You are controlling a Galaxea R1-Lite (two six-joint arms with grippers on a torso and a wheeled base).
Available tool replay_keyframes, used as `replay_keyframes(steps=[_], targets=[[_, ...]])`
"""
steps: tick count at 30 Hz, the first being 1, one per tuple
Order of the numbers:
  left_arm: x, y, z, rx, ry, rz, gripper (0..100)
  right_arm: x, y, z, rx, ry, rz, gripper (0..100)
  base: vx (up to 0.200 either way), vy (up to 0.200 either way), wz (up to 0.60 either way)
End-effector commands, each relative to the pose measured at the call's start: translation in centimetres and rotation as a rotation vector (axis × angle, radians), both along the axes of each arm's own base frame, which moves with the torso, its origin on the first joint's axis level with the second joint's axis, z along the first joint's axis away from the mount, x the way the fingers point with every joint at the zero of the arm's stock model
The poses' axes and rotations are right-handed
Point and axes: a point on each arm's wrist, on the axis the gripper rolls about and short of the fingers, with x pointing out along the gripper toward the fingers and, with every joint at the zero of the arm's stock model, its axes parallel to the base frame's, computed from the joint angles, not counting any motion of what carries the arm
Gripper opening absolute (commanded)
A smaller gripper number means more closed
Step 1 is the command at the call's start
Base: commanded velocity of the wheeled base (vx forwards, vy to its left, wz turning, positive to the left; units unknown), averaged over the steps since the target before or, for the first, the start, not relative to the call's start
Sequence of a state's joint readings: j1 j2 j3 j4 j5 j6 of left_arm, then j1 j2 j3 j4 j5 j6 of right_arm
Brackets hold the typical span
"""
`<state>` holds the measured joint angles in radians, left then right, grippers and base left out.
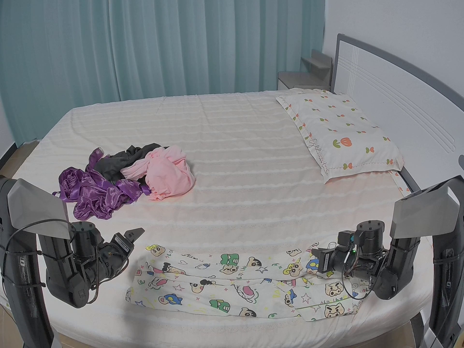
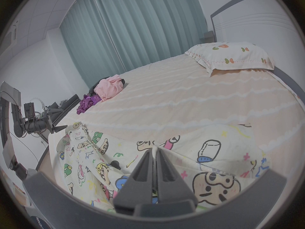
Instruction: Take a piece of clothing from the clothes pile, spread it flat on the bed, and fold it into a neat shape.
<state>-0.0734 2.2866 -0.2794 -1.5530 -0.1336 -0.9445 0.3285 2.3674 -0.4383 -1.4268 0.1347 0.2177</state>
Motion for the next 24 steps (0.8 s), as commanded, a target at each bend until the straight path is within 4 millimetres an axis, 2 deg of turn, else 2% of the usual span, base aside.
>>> replay_keyframes(steps=[1, 7, 18, 19, 24], targets=[[0.1, 0.0, 0.1, -0.001, -0.015, 0.000, 100, -0.6, 0.8, 1.3, -0.012, -0.040, 0.024, 0, 0.000, 0.000, 0.00], [0.1, 0.0, 0.1, -0.001, -0.015, 0.000, 100, -0.9, 2.1, 1.3, -0.070, -0.078, 0.067, 0, 0.000, 0.000, 0.00], [0.0, 0.0, 0.0, -0.003, -0.012, 0.001, 100, 0.8, 3.8, -0.2, -0.110, -0.078, 0.105, 0, 0.000, 0.000, 0.00], [0.1, 0.0, 0.1, -0.001, -0.014, 0.000, 100, 0.9, 3.8, -0.2, -0.110, -0.079, 0.104, 100, 0.000, 0.000, 0.00], [0.0, 0.0, 0.0, -0.001, -0.009, 0.000, 100, 0.7, 3.9, -0.1, -0.097, -0.088, 0.103, 100, 0.000, 0.000, 0.00]])
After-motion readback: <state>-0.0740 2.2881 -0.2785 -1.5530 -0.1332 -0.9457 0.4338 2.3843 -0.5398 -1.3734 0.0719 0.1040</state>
